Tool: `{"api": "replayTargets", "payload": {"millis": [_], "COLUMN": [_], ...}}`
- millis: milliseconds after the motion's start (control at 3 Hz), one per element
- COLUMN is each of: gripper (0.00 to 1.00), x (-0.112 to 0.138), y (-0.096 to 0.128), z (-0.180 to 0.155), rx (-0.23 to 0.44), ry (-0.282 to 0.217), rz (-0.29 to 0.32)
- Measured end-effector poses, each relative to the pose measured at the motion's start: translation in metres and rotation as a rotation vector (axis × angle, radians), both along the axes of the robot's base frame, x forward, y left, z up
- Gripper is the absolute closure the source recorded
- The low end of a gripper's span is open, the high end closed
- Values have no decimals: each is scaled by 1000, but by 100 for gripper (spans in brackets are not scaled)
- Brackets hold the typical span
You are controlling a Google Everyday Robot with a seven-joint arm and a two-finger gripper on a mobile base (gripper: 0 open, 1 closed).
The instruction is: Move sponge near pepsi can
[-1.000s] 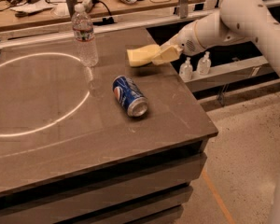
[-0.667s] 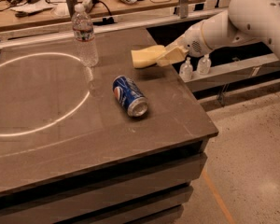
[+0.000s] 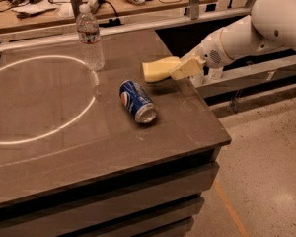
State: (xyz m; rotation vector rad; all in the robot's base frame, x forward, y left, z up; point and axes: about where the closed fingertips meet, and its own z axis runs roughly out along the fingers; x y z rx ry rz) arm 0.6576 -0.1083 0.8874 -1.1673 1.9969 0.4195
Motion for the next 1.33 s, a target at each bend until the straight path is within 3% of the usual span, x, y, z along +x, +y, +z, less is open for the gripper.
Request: {"api": "replayTargets", "payload": {"millis": [333,667,1333], "gripper": [98,75,29], "x": [-10,-10,-44], "y": [-14,-24,-14], "z": [-13,-21,-17], "rx": [-15,-25,-17], "ry": [30,36,84], "rz": [-31,-51,-58]}}
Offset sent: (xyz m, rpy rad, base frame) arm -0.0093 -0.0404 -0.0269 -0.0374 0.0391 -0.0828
